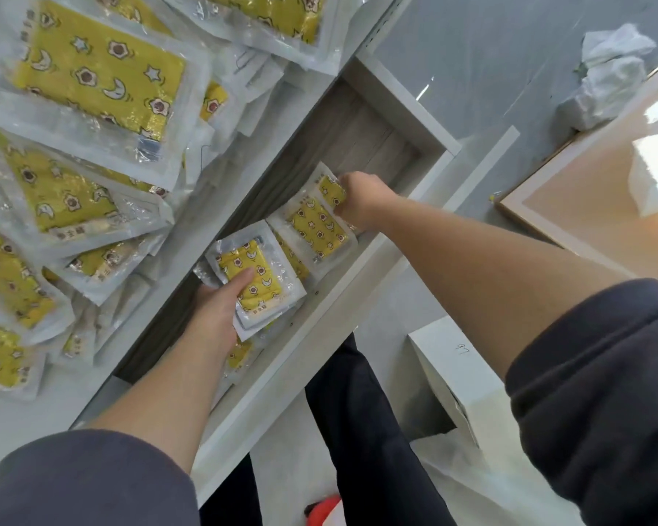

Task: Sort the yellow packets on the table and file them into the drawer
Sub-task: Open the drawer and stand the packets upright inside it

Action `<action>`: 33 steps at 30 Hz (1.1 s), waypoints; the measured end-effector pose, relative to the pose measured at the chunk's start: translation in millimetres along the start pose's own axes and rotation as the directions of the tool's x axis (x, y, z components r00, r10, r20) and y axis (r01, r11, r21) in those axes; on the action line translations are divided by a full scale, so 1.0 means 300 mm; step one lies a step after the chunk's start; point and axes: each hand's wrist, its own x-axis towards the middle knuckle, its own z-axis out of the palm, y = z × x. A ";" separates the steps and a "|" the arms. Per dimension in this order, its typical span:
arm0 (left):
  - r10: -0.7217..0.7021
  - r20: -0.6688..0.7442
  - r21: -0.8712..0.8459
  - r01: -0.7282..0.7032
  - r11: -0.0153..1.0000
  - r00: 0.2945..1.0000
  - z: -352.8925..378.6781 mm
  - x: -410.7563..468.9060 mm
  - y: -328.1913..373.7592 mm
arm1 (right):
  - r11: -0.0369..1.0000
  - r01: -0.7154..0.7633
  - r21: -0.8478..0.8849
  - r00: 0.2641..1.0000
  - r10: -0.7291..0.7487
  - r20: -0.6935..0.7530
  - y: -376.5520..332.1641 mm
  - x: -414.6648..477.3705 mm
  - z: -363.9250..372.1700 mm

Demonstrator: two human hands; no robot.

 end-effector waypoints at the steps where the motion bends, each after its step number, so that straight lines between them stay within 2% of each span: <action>1: 0.006 -0.008 0.004 -0.006 1.000 1.000 0.004 0.005 0.005 | 1.000 -0.008 -0.011 1.000 0.008 0.008 0.003 0.004 -0.010; 5: 0.011 0.006 0.000 -0.011 1.000 1.000 0.021 0.012 0.033 | 0.996 -0.039 -0.082 0.999 0.039 -0.003 0.009 0.010 -0.069; 12: 0.024 0.091 -0.012 -0.023 1.000 0.996 0.075 0.015 0.037 | 0.982 -0.165 -0.091 0.959 0.139 -0.246 0.020 -0.008 -0.103; 15: 0.011 0.109 -0.066 -0.003 0.998 0.994 0.116 -0.005 0.033 | 0.986 -0.123 -0.110 0.935 0.079 -0.344 0.000 -0.055 -0.086; 17: -0.012 0.110 -0.105 0.024 0.994 0.994 0.144 -0.015 0.034 | 0.998 -0.034 0.060 0.971 0.047 -0.235 -0.020 -0.095 -0.077; 19: -0.044 0.099 -0.134 0.057 0.989 0.994 0.173 -0.027 0.038 | 0.967 -0.013 0.256 1.000 0.010 0.015 -0.038 -0.139 -0.071; 20: -0.046 0.095 -0.135 0.059 0.989 0.994 0.189 -0.033 0.040 | 0.958 -0.009 0.285 0.994 -0.023 0.110 -0.047 -0.157 -0.069; 22: 0.002 0.085 -0.117 0.008 0.993 0.996 0.218 -0.037 0.040 | 0.966 0.022 0.256 0.985 -0.064 0.158 -0.051 -0.172 -0.064; 28: 0.121 -0.008 0.031 -0.121 0.992 0.993 0.273 0.023 0.029 | 0.992 0.022 0.121 1.000 -0.020 -0.020 -0.020 -0.122 -0.118; 31: 0.122 0.001 0.031 -0.122 0.992 0.993 0.282 0.051 0.039 | 0.998 -0.009 0.068 0.985 0.021 -0.169 0.005 -0.083 -0.175; 33: 0.111 0.004 0.035 -0.111 0.993 0.994 0.282 0.066 0.041 | 0.999 -0.020 -0.031 0.964 0.011 -0.265 0.023 -0.057 -0.210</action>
